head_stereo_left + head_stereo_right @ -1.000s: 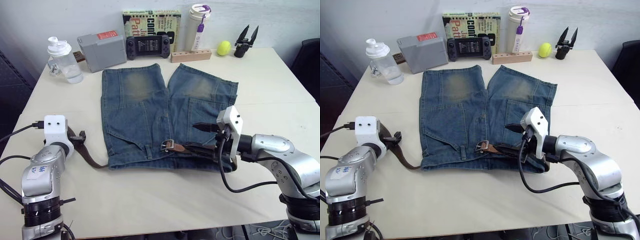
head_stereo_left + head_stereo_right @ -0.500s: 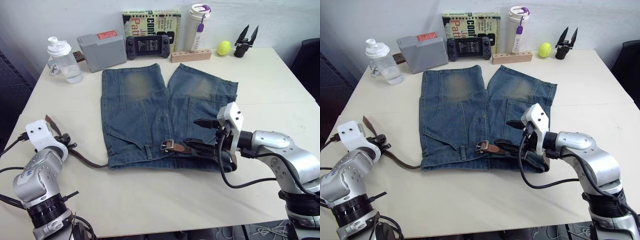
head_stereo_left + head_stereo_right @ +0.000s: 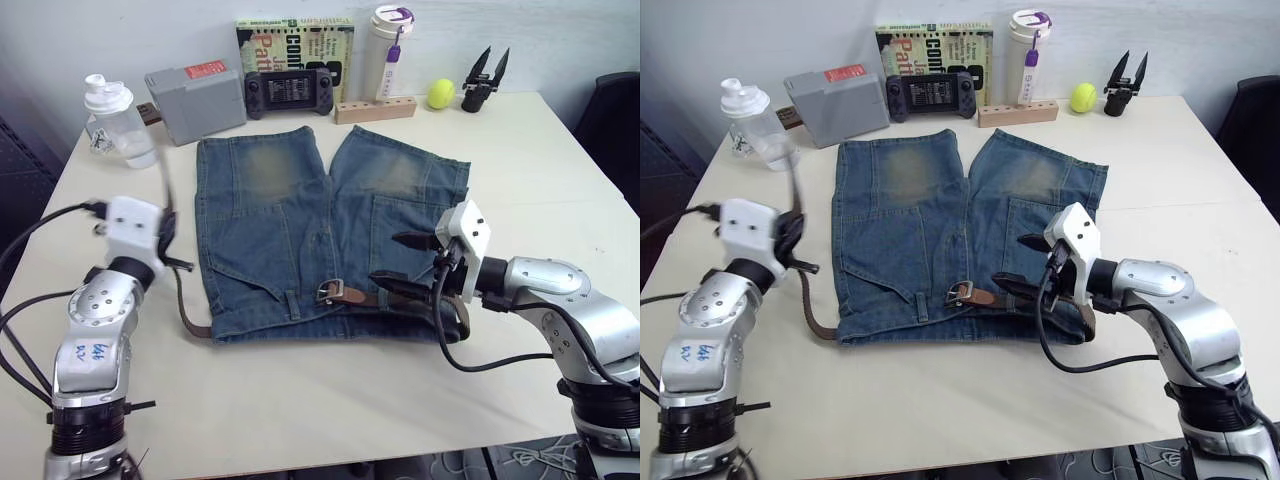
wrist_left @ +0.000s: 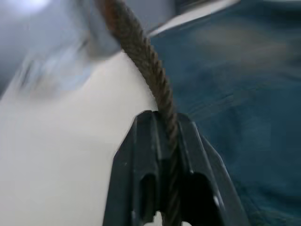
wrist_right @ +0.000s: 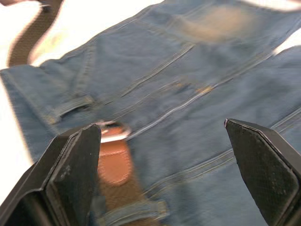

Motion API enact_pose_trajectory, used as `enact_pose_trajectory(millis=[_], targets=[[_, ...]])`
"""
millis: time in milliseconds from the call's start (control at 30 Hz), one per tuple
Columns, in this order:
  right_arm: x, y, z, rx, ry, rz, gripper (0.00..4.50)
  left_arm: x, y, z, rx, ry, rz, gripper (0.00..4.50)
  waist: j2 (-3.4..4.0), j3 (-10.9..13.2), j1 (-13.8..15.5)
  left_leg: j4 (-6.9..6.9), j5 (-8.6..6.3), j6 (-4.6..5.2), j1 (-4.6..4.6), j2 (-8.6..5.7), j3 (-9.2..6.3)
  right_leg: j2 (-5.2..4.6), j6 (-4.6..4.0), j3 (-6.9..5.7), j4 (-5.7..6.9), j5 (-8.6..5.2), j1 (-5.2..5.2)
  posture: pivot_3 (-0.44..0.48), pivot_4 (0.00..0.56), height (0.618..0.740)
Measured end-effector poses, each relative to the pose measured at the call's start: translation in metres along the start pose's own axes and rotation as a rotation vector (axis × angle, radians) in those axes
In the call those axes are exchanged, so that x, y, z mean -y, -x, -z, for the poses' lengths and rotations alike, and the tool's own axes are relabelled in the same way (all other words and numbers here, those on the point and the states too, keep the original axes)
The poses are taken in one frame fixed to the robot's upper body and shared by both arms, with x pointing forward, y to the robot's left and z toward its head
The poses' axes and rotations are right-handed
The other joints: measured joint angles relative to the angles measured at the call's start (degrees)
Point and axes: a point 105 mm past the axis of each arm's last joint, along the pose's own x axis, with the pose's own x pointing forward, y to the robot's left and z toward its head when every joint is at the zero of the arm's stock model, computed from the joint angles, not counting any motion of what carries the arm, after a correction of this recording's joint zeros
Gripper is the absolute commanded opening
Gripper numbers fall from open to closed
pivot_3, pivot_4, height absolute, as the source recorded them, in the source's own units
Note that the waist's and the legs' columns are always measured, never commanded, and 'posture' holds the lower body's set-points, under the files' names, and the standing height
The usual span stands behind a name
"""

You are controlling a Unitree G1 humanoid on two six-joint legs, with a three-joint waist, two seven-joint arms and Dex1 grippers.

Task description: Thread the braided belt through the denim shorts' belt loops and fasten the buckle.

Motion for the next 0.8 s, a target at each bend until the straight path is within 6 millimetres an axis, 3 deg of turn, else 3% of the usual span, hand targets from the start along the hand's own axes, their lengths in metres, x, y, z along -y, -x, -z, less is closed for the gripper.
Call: enact_pose_trajectory(millis=[133, 267, 400, 633, 733, 800], targets=[[-0.003, -0.015, -0.009, -0.027, 0.328, 0.03, 4.5, 0.042, 0.003, -0.015, 0.11, -0.206, 0.246, 0.04, 0.01, 0.0, -0.7, -0.05, -0.01, -0.01, 0.0, 0.05, 0.0, 0.01, -0.03, -0.02, -0.01, -0.02, -0.02, 0.0, 0.15, 0.726], [-0.034, -0.041, -0.006, -0.01, 0.597, -0.052, 4.5, 0.064, 0.005, -0.027, 0.201, -0.289, 0.377, 0.04, 0.02, 0.0, -0.8, -0.04, 0.0, -0.02, -0.03, 0.05, -0.01, 0.0, -0.04, -0.06, -0.01, -0.02, -0.04, 0.0, 0.15, 0.726], [-0.052, -0.051, -0.003, 0.011, 0.71, -0.095, 4.5, 0.067, 0.004, -0.029, 0.225, -0.324, 0.405, 0.04, 0.02, 0.0, -0.7, 0.02, 0.0, -0.01, -0.06, 0.04, -0.03, -0.01, -0.03, -0.06, -0.01, -0.02, -0.02, 0.0, 0.15, 0.726], [-0.045, -0.058, -0.004, 0.007, 0.771, -0.029, 4.5, 0.072, 0.007, -0.031, 0.253, -0.358, 0.446, 0.04, 0.03, 0.0, -0.7, 0.01, 0.0, -0.01, -0.07, 0.07, -0.08, 0.0, -0.03, -0.09, 0.0, -0.02, -0.02, 0.0, 0.15, 0.726], [-0.042, -0.058, -0.001, 0.0, 0.785, -0.024, 3.68, 0.072, 0.007, -0.031, 0.252, -0.363, 0.448, 0.0, 0.03, 0.0, -0.8, 0.01, 0.0, -0.01, -0.07, 0.07, -0.09, 0.0, -0.03, -0.09, 0.0, -0.02, -0.02, 0.0, 0.15, 0.726], [-0.043, -0.058, -0.002, 0.008, 0.787, -0.027, 2.77, 0.073, 0.007, -0.031, 0.254, -0.361, 0.448, 0.0, 0.04, 0.0, -0.8, 0.01, 0.0, -0.01, -0.07, 0.08, -0.09, 0.0, -0.03, -0.09, 0.0, -0.02, -0.02, 0.0, 0.15, 0.726]])
